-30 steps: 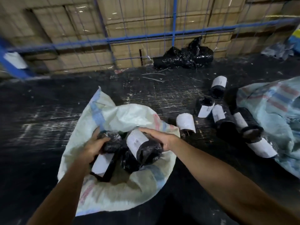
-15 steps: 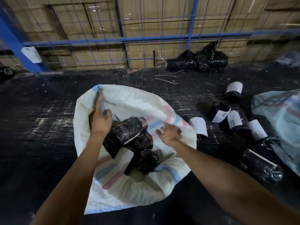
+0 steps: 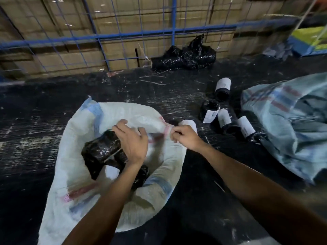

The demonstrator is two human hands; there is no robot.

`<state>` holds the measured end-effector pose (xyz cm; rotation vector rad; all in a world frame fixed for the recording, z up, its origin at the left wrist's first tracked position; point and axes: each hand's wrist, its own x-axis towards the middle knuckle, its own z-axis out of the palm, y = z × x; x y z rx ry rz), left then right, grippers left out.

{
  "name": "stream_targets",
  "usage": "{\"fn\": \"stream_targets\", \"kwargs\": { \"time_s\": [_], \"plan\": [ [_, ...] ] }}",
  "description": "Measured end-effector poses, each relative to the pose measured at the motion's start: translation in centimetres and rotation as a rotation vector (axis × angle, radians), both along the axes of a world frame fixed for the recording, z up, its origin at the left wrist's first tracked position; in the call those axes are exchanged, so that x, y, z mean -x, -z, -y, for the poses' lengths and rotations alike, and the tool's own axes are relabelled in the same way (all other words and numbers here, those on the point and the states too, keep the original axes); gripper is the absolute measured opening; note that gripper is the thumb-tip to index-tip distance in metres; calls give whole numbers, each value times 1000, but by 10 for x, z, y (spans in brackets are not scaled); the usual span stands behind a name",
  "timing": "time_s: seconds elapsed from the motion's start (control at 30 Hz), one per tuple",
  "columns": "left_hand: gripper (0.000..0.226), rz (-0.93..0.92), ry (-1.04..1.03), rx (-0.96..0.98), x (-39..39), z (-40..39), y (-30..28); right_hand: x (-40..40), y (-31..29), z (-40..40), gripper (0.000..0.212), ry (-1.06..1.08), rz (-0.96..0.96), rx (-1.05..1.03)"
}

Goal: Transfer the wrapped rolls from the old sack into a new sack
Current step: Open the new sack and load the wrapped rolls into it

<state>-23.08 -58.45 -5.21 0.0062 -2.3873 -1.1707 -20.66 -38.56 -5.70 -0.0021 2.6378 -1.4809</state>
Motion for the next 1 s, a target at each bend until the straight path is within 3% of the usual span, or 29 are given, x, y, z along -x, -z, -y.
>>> {"fn": "stream_targets", "kwargs": {
  "time_s": [0.1,0.17,0.2,0.3,0.37,0.53,0.63,0.7,0.8,0.9,1.0],
  "plan": [
    [22,60,277,26,-5,-50,13,-24,14,-80,32,-57,81,-180],
    [19,123,432,90,-5,-83,22,-42,19,-125,14,-212,240,-324],
    [20,160,491,115,-3,-99,25,-49,22,-142,20,-302,356,-416],
    [38,331,622,232,9,-141,40,-68,32,-180,97,-406,752,-690],
    [56,468,642,318,19,-161,47,-75,43,-195,106,-427,840,-700],
    [82,572,478,673,48,-212,61,-83,59,-231,77,-180,632,-528],
    [96,693,319,871,61,-230,67,-79,74,-252,85,91,476,-373],
    [93,761,277,1032,62,-237,71,-75,83,-264,90,224,392,-357],
    [76,659,292,1230,49,-246,82,-69,93,-275,111,149,455,-400],
    [59,524,416,1237,29,-255,88,-59,99,-279,122,91,529,-414],
    [44,532,436,985,22,-260,83,-48,93,-277,119,157,518,-233]
  ]
}}
